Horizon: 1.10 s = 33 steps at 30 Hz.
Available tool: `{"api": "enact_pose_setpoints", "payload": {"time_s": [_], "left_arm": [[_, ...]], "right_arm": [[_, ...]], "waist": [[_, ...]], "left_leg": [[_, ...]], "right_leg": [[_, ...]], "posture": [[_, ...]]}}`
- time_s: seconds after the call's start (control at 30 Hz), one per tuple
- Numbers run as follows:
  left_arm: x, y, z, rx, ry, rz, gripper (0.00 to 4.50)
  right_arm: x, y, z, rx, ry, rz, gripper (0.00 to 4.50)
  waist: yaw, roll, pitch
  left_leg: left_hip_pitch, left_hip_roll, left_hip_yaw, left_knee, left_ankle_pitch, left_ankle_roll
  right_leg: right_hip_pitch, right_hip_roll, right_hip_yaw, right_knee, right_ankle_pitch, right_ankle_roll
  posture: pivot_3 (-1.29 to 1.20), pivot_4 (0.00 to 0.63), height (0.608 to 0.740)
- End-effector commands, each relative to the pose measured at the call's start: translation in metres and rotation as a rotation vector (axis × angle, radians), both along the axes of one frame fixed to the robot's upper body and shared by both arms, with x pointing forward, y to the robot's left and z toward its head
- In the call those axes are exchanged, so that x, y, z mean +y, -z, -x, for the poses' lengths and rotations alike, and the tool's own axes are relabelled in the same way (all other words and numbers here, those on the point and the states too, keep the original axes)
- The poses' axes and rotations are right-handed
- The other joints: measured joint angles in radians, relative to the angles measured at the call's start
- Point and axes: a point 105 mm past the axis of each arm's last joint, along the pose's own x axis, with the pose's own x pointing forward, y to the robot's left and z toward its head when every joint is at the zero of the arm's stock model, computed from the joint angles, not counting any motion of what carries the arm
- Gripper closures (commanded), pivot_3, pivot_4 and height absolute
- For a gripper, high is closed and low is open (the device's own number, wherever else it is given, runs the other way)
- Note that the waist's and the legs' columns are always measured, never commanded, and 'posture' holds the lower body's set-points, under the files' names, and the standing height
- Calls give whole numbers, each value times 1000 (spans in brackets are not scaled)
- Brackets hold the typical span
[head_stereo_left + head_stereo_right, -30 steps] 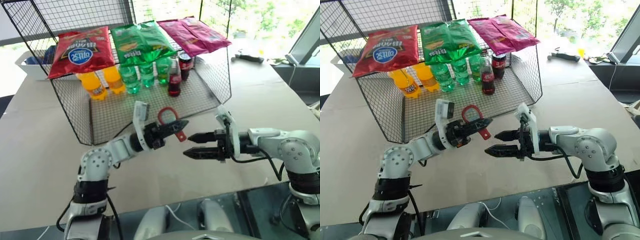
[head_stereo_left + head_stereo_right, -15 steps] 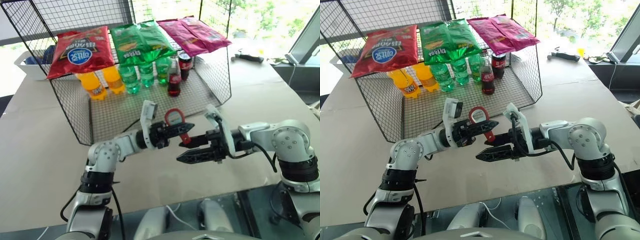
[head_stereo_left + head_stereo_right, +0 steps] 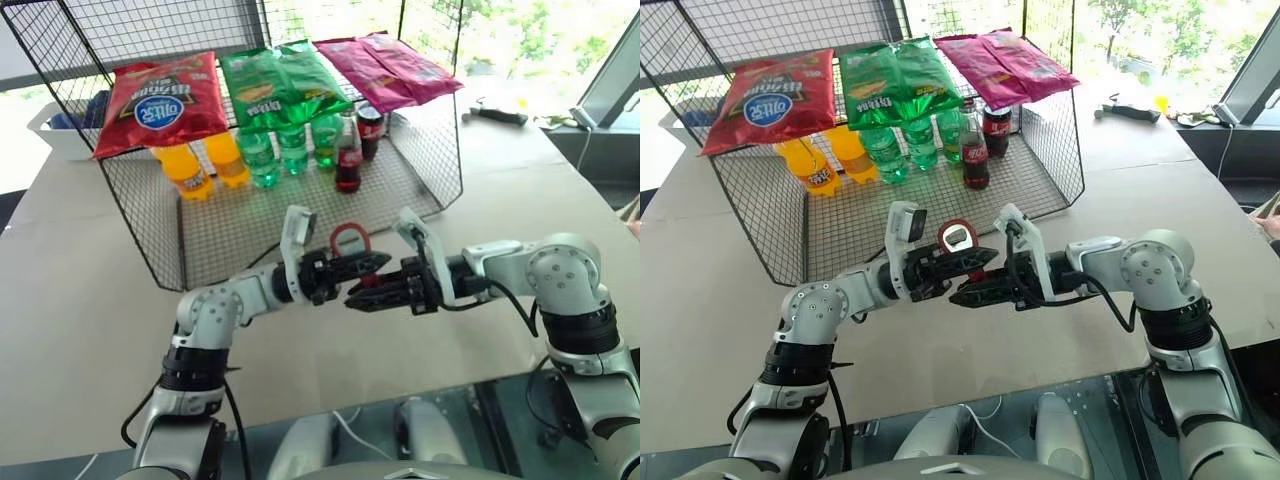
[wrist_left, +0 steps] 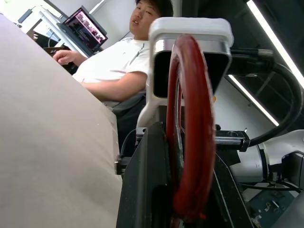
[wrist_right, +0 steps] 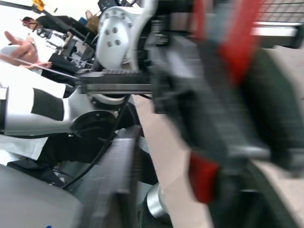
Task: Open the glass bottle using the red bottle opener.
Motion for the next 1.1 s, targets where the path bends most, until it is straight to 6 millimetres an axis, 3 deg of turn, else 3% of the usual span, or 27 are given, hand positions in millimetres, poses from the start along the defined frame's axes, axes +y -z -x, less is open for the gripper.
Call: {"api": "enact_pose_setpoints", "payload": {"time_s": [0.03, 0.37, 0.57, 0.73, 1.1], "left_arm": [[0, -2, -2, -24, -16, -11, 4500], [-2, -1, -1, -47, -14, -13, 4500], [1, -3, -5, -73, -58, -6, 2501], [5, -4, -10, -93, -116, -17, 134], [23, -7, -25, -173, -353, -86, 52]], "right_arm": [[3, -12, 9, -30, -60, -36, 4445], [2, -2, 6, -27, -22, -13, 4445], [-3, 4, -2, -51, 56, -7, 4500], [-16, 11, -13, -84, 158, 13, 4500], [-53, 10, -24, -166, 408, -14, 4500]], "waist": [[0, 0, 0], [0, 0, 0], [0, 0, 0], [0, 0, 0], [2, 0, 0]], "left_leg": [[0, 0, 0, 0, 0, 0], [0, 0, 0, 0, 0, 0], [0, 0, 0, 0, 0, 0], [0, 0, 0, 0, 0, 0], [-1, 1, 0, 0, 0, 0]], "right_leg": [[0, 0, 0, 0, 0, 0], [0, 0, 0, 0, 0, 0], [0, 0, 0, 0, 0, 0], [0, 0, 0, 0, 0, 0], [-1, 0, 0, 0, 0, 0]], "posture": [[0, 150, 740], [0, 150, 740], [0, 150, 740], [0, 150, 740], [0, 150, 740]]}}
